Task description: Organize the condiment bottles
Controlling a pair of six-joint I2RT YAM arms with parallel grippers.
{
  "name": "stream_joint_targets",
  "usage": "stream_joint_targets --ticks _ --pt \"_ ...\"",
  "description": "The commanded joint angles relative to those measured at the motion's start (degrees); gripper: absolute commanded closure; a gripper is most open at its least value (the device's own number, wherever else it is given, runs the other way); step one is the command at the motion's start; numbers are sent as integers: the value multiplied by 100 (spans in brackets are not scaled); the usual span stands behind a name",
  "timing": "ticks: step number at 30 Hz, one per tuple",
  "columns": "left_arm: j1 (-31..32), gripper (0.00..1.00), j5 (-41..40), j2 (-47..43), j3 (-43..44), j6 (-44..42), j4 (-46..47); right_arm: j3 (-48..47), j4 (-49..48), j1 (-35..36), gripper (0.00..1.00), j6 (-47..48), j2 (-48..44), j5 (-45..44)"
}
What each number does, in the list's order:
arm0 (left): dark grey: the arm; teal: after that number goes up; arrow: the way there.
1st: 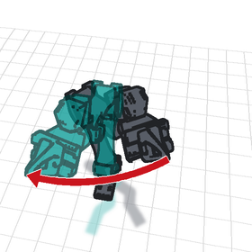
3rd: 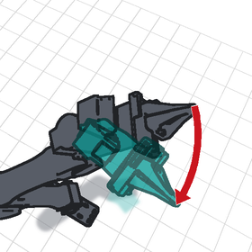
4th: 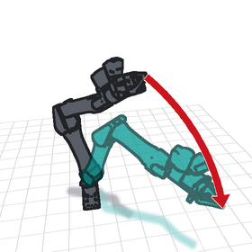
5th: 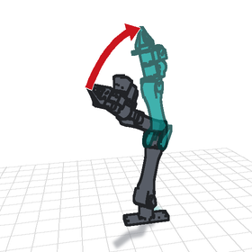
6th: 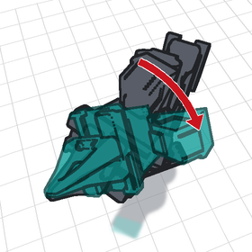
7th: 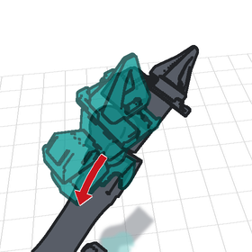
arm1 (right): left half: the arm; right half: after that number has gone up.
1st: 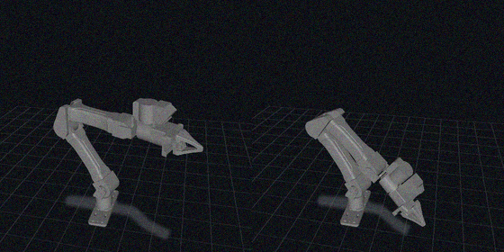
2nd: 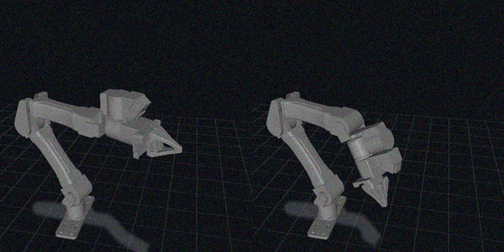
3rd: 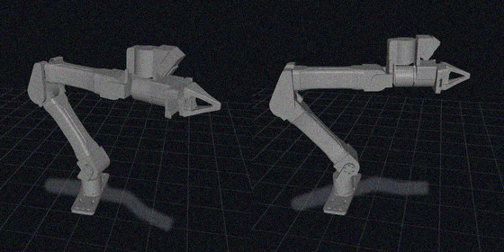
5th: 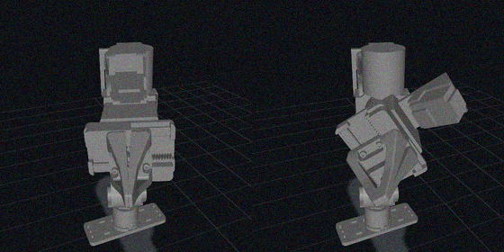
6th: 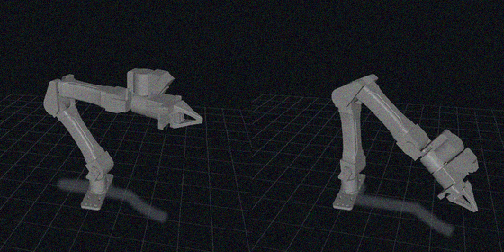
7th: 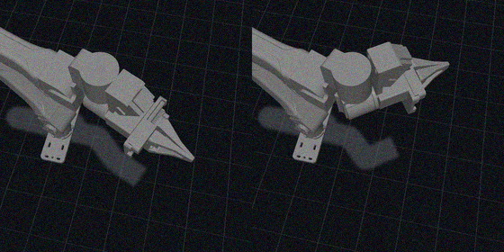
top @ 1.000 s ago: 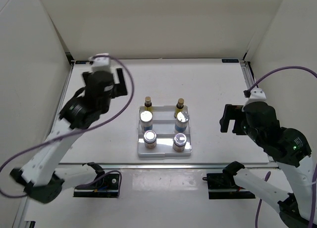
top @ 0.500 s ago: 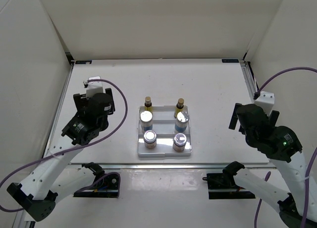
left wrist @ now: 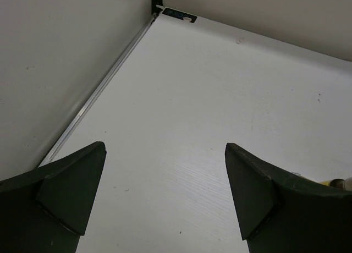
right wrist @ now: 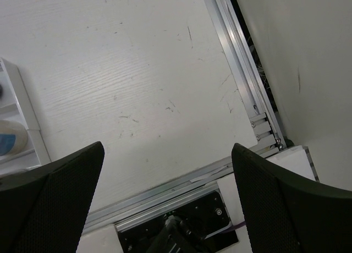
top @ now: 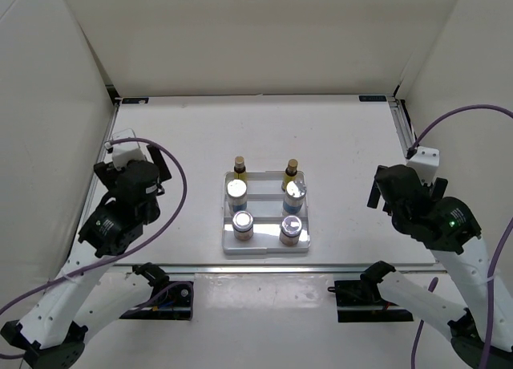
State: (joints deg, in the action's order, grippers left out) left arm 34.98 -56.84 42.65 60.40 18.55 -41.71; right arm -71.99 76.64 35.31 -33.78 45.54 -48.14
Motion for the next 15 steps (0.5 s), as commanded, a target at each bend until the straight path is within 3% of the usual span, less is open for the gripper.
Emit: stream_joint_targets --ticks 1,15 --pt "-18 0 -231 103 -90 79 41 -184 44 -7 0 -164 16 -38" --pt "-18 0 -644 15 -195 132 41 -307 325 -7 0 -444 -397 -292"
